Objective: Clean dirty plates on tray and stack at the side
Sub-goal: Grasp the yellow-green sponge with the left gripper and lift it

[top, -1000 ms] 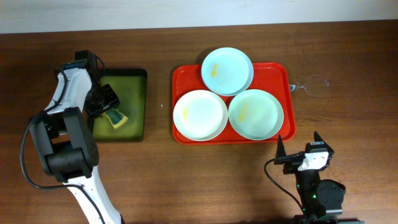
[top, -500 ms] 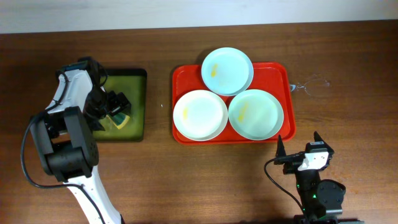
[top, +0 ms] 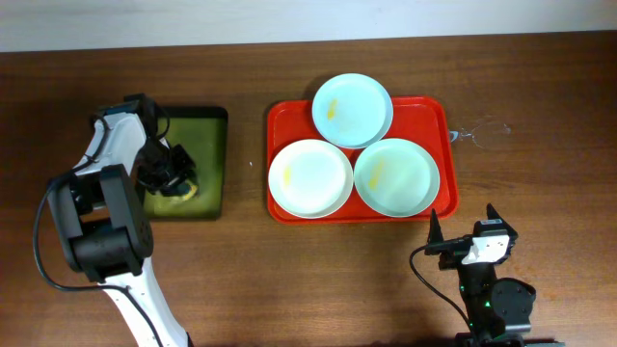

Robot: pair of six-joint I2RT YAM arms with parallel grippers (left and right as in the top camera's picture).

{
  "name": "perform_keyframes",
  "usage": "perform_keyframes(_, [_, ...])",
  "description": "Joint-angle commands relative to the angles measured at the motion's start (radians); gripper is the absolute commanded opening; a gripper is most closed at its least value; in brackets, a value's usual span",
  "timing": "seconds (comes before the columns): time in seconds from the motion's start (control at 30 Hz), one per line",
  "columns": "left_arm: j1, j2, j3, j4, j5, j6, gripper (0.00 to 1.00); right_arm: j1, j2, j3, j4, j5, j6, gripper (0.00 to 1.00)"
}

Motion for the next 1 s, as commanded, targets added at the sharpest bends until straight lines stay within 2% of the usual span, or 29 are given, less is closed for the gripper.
perform_keyframes(0.0, [0.008,0.014,-0.03,0.029,-0.11,-0.002,0.99,-0.006,-0.007,-0.006,-0.004,0.002,-0.006,0.98])
perform_keyframes(0.2, [0.008,0.014,-0.03,0.062,-0.158,-0.002,1.0,-0.006,-0.007,-0.006,-0.004,0.002,-0.006,0.99])
perform_keyframes(0.23, [0.008,0.014,-0.03,0.062,-0.158,-0.002,0.88,-0.006,-0.007,-0.006,-0.004,0.002,-0.006,0.98])
perform_keyframes(0.3, [0.008,0.014,-0.029,0.06,-0.147,-0.002,0.49,-0.006,-0.007,-0.006,-0.004,0.002,-0.006,0.98])
perform_keyframes(0.33, [0.008,0.014,-0.029,0.06,-0.115,-0.002,0.31,-0.006,-0.007,-0.006,-0.004,0.002,-0.006,0.98])
perform_keyframes(0.37, [0.008,0.014,-0.025,0.059,-0.063,-0.002,0.09,-0.006,-0.007,-0.006,-0.004,0.002,-0.006,0.98])
perform_keyframes(0.4, [0.008,0.014,-0.016,0.059,0.013,-0.002,0.0,-0.006,-0.007,-0.006,-0.004,0.002,-0.006,0.98])
perform_keyframes(0.53, [0.008,0.014,0.023,0.059,0.195,-0.003,0.0,-0.006,-0.007,-0.006,-0.004,0.002,-0.006,0.98])
perform_keyframes(0.63, [0.008,0.014,0.063,0.048,0.225,-0.003,0.0,-0.006,-0.007,-0.006,-0.004,0.002,-0.006,0.98])
perform_keyframes(0.73, [0.008,0.014,0.076,0.034,0.225,-0.003,0.57,-0.006,-0.007,-0.006,-0.004,0.002,-0.006,0.98])
perform_keyframes(0.77, [0.008,0.014,0.076,0.034,0.225,-0.003,0.67,-0.006,-0.007,-0.006,-0.004,0.002,-0.006,0.98])
perform_keyframes(0.9, [0.008,0.014,0.076,0.046,0.218,-0.003,0.72,-0.006,-0.007,-0.006,-0.004,0.002,-0.006,0.98])
perform_keyframes(0.97, [0.01,0.014,0.079,0.05,0.169,-0.003,0.72,-0.006,-0.007,-0.006,-0.004,0.002,-0.006,0.98])
